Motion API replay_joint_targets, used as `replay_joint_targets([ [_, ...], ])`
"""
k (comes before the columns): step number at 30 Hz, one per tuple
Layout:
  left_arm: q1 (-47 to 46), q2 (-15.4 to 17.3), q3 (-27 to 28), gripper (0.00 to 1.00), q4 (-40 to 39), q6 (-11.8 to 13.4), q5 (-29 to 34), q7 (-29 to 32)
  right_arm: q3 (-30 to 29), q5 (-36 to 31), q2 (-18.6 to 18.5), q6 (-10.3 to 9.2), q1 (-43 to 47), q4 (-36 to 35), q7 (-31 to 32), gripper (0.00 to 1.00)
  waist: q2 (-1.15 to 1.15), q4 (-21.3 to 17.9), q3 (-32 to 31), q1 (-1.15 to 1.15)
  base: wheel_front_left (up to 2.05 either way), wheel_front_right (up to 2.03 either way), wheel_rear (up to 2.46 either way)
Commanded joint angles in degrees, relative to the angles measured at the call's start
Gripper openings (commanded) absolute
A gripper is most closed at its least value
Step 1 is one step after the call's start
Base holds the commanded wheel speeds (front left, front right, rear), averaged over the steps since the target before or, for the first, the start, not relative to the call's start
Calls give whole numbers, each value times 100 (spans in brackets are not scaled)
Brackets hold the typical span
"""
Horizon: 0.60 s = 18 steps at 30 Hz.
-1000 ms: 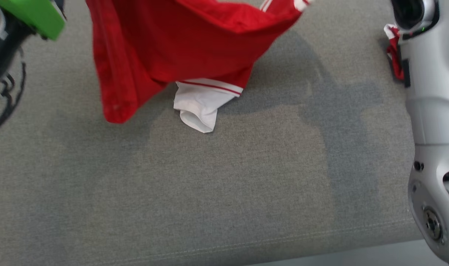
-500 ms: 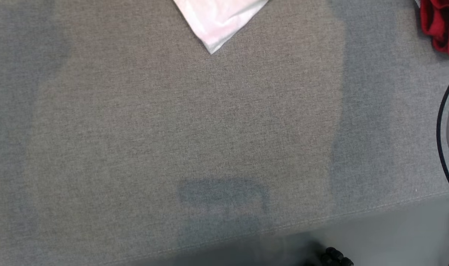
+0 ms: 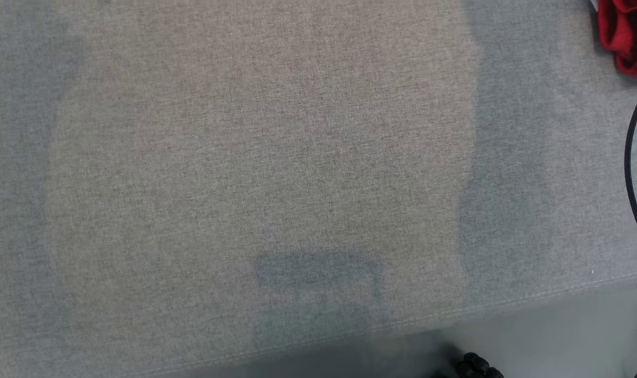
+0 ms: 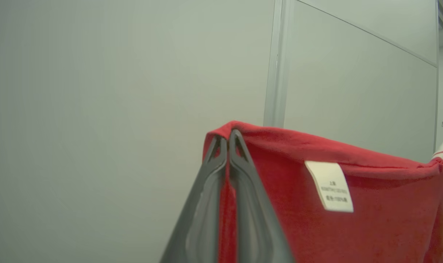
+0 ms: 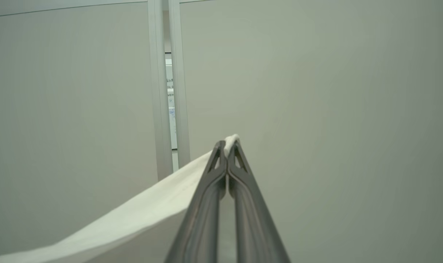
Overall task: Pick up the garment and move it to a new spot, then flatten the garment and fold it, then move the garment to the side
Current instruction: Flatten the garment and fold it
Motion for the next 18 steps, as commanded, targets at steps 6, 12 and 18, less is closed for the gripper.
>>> replay_joint_targets([
  [6,875,48,76,0,-104,-51,48,-23,730,305,-5,-2,520,221,66,0,0,85,200,0,0,0,0],
  [12,1997,144,-167,0,-518,-51,204,-23,1386,1118,-343,-2,1507,-64,891,0,0,239,-48,0,0,0,0],
  [18,3178,31,-231,0,-725,-33,329,-18,2159,2370,-987,-6,3061,-1126,2653,0,0,383,-606,0,0,0,0],
])
